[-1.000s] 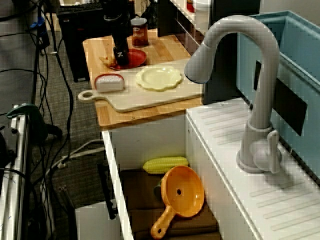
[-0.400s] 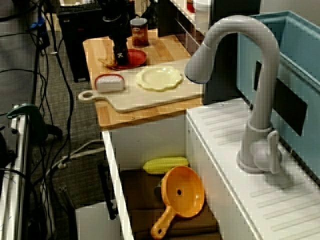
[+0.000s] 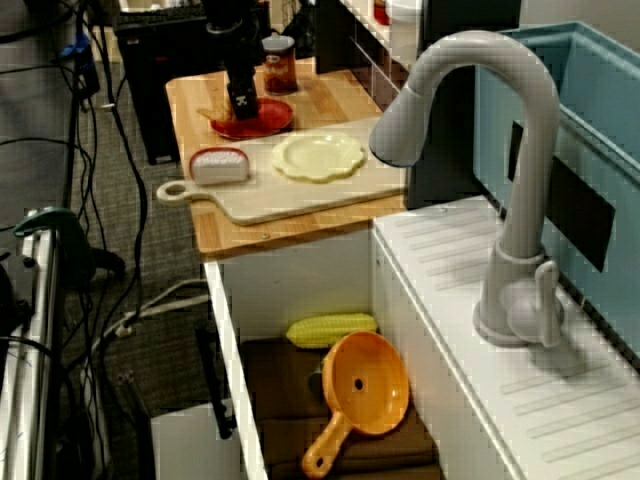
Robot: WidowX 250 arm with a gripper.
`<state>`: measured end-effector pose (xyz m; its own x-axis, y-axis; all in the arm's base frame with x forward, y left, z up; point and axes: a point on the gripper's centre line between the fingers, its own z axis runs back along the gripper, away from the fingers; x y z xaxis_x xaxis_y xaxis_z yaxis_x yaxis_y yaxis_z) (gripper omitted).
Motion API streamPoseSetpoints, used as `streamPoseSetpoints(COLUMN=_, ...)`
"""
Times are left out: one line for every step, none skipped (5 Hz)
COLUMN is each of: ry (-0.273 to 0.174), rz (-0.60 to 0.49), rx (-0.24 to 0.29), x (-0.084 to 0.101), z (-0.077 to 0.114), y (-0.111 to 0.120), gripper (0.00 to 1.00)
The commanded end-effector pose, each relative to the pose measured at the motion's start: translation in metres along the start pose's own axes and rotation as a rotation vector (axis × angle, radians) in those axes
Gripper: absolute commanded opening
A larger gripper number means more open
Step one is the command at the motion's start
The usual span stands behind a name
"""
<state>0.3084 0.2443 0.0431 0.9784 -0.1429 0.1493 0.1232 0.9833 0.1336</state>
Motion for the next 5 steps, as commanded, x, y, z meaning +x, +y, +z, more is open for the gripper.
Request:
streamPoseSetpoints(ry=-0.042, rz=0.012, rx=0.025, x=0.026, z=0.033, y=0.018, gripper=0.0)
streamPoseSetpoints(ry=-0.05, rz=-0.014, rx=0.034, x=0.032, z=0.037, y=0.004, gripper=0.0)
streamPoseSetpoints(ry=-0.056, rz=-0.035, rx=0.046, x=0.035, z=0.039, y=-0.011, gripper=0.0)
streamPoseSetpoints(ry=-0.056, rz=-0.05, rx=0.033, x=0.039, z=0.044, y=-0.022, gripper=0.0)
streamPoseSetpoints(ry=-0.064, rz=-0.052, rx=0.023, x=0.041, z=0.05, y=-0.03, gripper=0.0)
